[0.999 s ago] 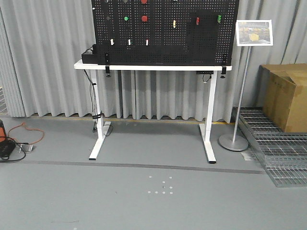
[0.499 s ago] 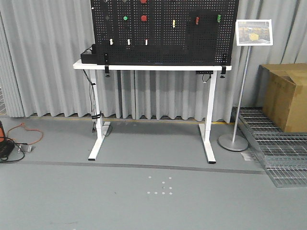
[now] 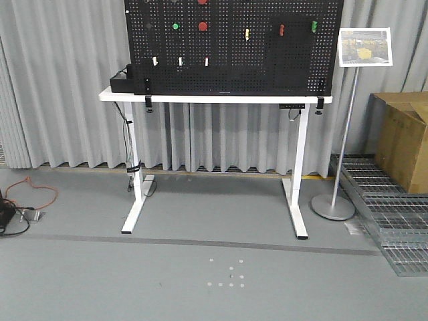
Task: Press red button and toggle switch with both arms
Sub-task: 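Drive the base forward toward the black pegboard on the white table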
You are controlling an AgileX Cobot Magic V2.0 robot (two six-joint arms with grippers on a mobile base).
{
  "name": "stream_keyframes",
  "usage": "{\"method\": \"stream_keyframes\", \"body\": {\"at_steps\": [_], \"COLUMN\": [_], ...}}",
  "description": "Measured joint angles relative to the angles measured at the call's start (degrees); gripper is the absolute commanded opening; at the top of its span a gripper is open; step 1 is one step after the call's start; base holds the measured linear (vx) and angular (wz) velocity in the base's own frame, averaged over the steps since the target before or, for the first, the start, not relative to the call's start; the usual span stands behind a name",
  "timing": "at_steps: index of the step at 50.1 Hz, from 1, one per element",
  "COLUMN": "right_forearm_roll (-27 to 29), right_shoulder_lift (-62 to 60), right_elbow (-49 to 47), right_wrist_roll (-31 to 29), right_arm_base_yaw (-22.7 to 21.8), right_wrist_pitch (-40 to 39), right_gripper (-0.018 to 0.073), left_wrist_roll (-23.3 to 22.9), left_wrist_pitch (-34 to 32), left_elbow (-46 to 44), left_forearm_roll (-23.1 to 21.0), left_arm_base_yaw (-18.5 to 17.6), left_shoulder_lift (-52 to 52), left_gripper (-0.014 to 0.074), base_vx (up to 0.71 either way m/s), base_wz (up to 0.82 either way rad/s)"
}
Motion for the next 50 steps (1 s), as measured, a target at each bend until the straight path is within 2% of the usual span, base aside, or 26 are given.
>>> {"method": "stream_keyframes", "body": {"at_steps": [50], "right_forearm_roll": [0.0], "right_shoulder_lift": [0.0], "right_elbow": [0.0], "right_wrist_roll": [0.0], "right_arm_base_yaw": [0.0], "right_wrist_pitch": [0.0], "right_gripper": [0.0000], "left_wrist_roll": [0.0], "left_wrist_pitch": [0.0], "left_elbow": [0.0], "left_forearm_roll": [0.0], "left_arm_base_yaw": [0.0], "left_shoulder_lift": [0.0], "left_gripper": [0.0002], "base_vx": [0.43], "base_wz": [-0.06]}}
